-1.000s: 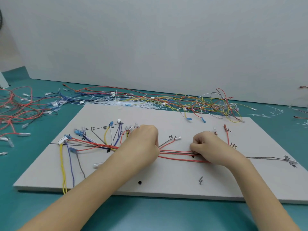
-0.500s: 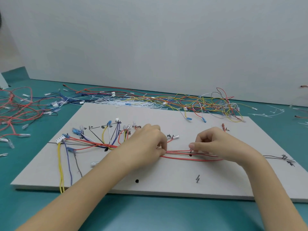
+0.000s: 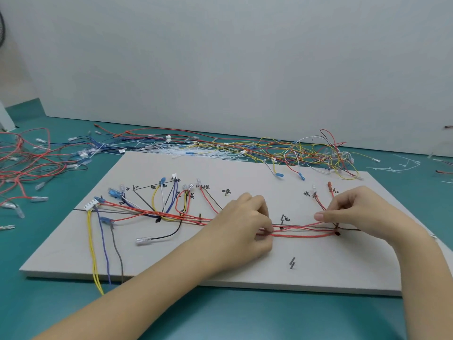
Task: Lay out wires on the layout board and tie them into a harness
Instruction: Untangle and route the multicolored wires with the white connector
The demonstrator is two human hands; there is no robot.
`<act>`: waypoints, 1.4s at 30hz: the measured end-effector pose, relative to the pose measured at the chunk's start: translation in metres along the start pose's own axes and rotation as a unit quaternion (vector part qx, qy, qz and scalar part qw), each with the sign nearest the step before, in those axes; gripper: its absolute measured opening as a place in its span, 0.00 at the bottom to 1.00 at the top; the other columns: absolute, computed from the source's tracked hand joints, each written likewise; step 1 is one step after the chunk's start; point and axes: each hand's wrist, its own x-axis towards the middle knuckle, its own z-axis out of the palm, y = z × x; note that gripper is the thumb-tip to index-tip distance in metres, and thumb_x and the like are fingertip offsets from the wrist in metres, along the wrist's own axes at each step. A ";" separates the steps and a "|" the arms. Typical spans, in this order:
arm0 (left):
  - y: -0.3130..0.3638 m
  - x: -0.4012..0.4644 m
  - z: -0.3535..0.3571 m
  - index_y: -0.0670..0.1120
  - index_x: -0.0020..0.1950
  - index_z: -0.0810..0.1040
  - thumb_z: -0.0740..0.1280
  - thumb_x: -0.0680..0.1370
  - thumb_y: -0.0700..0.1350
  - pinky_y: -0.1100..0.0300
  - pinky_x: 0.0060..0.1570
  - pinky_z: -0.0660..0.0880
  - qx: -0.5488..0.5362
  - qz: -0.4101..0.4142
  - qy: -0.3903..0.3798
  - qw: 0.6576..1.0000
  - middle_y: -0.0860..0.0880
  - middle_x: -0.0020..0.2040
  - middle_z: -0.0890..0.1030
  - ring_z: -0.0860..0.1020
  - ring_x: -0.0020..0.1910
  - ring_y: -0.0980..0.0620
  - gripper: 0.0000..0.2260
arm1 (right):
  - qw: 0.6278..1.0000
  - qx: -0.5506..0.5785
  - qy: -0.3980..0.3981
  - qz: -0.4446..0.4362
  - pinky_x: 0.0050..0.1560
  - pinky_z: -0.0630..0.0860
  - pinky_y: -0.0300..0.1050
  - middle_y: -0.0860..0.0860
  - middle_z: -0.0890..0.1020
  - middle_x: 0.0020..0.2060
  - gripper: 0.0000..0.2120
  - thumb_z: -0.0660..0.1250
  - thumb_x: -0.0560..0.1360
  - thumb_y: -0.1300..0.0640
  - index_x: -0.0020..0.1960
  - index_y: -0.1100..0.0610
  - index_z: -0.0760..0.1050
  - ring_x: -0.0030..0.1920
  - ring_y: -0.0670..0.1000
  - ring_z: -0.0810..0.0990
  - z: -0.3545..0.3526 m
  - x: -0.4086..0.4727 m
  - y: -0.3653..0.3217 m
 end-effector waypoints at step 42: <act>-0.002 0.010 0.015 0.60 0.72 0.69 0.56 0.76 0.34 0.58 0.45 0.57 0.061 0.024 -0.074 0.995 0.50 0.55 0.68 0.63 0.52 0.49 0.29 | 0.967 0.235 0.017 0.095 0.15 0.61 0.34 0.52 0.75 0.22 0.11 0.62 0.81 0.58 0.48 0.64 0.80 0.18 0.47 0.72 0.012 0.003 -0.009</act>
